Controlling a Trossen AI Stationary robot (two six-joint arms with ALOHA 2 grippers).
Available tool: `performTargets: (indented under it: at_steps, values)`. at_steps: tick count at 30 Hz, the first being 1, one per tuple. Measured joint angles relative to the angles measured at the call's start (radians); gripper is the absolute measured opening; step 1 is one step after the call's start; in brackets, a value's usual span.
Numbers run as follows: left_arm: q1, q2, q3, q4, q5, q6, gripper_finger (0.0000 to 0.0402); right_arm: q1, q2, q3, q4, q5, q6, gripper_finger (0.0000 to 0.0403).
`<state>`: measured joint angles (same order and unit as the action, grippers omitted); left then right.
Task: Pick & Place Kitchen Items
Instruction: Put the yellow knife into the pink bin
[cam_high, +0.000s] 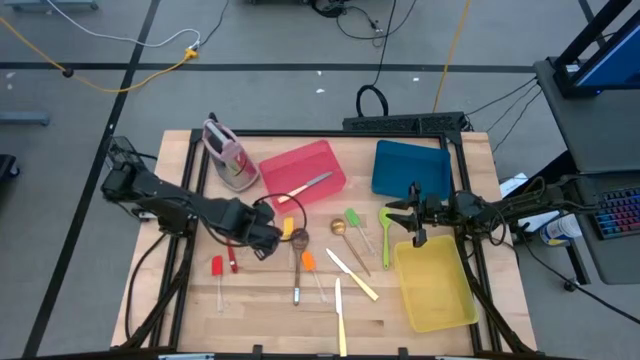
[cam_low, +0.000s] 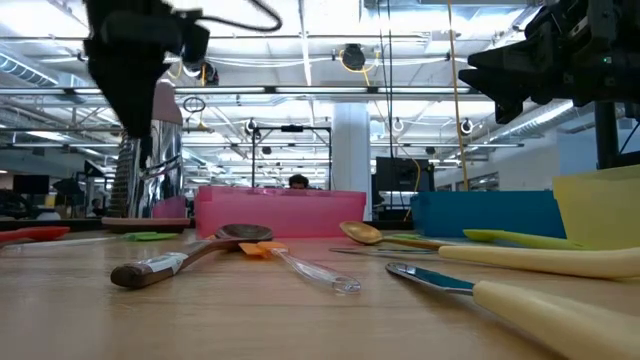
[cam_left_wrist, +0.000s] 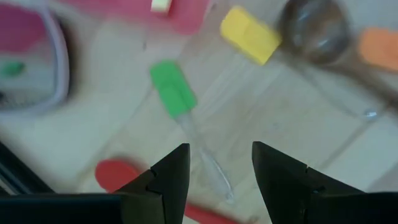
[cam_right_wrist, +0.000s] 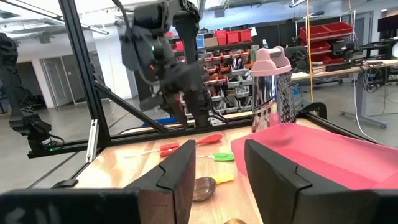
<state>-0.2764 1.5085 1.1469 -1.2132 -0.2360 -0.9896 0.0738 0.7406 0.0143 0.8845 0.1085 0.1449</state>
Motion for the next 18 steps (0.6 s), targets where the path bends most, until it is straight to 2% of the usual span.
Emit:
performTargets:
  at_steps: [4, 11, 18]
  values:
    - [0.0, 0.0, -0.082, 0.067, 0.034, -0.067, 0.0179, 0.0, 0.0, 0.0, 0.0, 0.0, 0.0, 0.013]
    - [0.001, 0.0, -0.192, 0.3, 0.055, -0.067, 0.0179, 0.0, 0.0, 0.0, 0.0, 0.0, 0.0, 0.013]
    - [0.001, 0.0, -0.238, 0.426, 0.053, -0.068, 0.0179, 0.0, 0.0, 0.0, 0.0, 0.0, 0.0, 0.013]
